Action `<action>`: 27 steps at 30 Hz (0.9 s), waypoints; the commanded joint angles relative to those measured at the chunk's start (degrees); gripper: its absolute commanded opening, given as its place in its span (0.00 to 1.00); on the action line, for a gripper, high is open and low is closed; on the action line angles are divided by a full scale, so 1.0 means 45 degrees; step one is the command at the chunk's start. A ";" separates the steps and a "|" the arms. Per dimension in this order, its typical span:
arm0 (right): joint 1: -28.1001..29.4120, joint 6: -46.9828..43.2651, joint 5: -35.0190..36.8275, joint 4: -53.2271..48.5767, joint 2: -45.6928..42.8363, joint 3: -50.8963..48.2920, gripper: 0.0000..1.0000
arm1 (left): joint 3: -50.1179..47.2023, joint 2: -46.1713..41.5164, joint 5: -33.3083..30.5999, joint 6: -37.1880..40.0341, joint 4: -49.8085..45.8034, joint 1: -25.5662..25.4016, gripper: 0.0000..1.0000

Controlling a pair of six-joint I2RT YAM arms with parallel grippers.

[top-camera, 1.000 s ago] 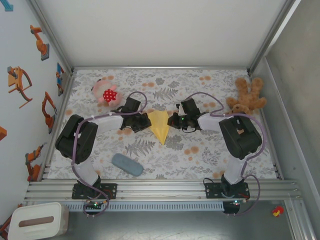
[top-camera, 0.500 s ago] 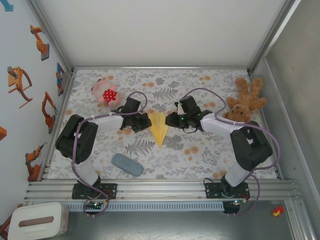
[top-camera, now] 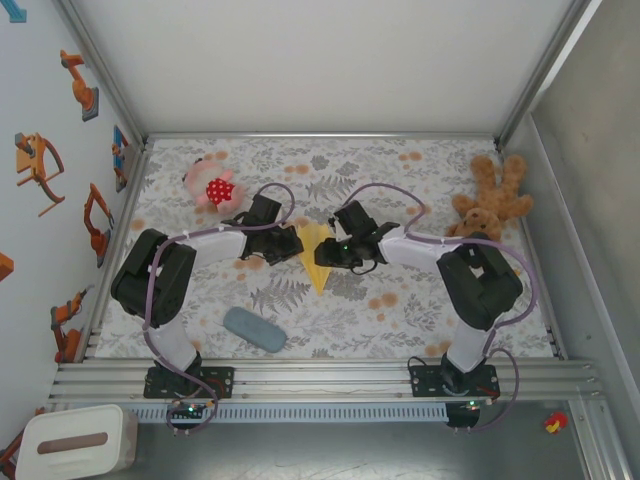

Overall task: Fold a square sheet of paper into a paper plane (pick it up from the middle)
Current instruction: Move the paper plane to the center of the table.

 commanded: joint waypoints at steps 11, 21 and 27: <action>0.0625 -0.0339 -0.0026 -0.0861 0.0925 0.1198 0.46 | 0.0144 -0.0062 0.0325 -0.0082 0.0099 0.0053 0.06; 0.0669 -0.0554 0.0093 -0.1308 0.1426 0.1689 0.47 | 0.0166 -0.0044 0.0403 -0.0082 0.0098 0.0055 0.06; 0.0708 -0.0663 0.0143 -0.1433 0.1497 0.1755 0.47 | 0.0172 -0.0048 0.0402 -0.0065 0.0064 0.0052 0.06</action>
